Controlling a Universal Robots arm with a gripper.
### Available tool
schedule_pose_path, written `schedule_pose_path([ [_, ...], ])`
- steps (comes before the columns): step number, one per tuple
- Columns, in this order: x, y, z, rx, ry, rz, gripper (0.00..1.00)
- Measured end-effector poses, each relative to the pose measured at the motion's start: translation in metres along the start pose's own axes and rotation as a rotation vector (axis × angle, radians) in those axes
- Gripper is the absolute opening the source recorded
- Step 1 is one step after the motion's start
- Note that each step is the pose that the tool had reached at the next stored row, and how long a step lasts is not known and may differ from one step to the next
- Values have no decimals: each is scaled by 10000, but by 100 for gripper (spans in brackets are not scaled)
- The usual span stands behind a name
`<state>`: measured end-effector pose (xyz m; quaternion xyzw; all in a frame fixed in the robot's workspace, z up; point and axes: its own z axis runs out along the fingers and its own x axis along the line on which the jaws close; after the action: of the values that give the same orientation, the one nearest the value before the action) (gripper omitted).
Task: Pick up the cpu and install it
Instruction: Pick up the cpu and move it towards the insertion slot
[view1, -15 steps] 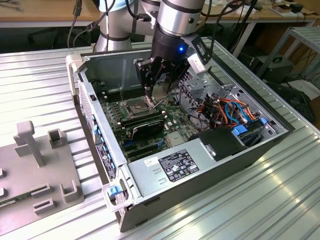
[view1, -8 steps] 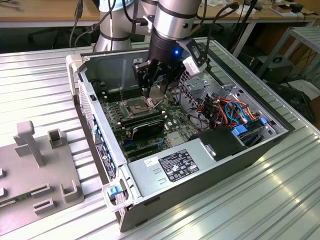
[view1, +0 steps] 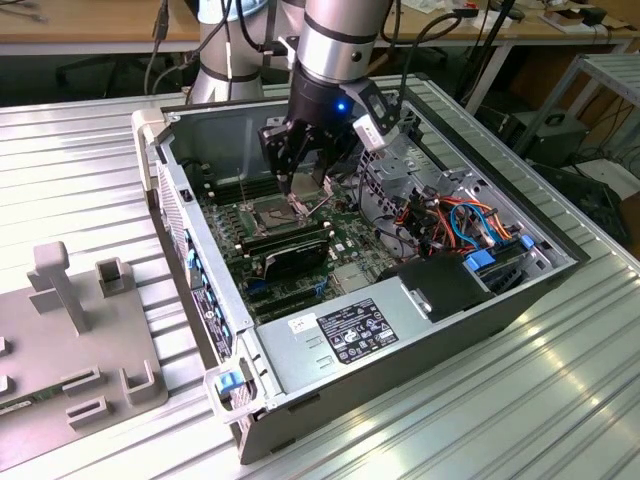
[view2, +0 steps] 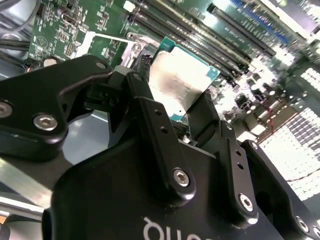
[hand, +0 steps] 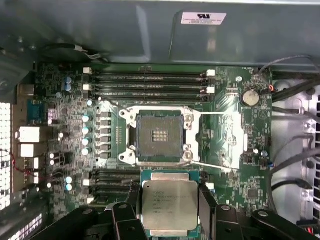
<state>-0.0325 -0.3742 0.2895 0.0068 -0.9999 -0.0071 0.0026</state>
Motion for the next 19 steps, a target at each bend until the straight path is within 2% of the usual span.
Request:
schedule_pose_path([
  [5,-2,100,45,0,1,0,55],
  [10,-2,197,124,0,1,0,55],
  [19,21,289,241,1,2,0,55],
])
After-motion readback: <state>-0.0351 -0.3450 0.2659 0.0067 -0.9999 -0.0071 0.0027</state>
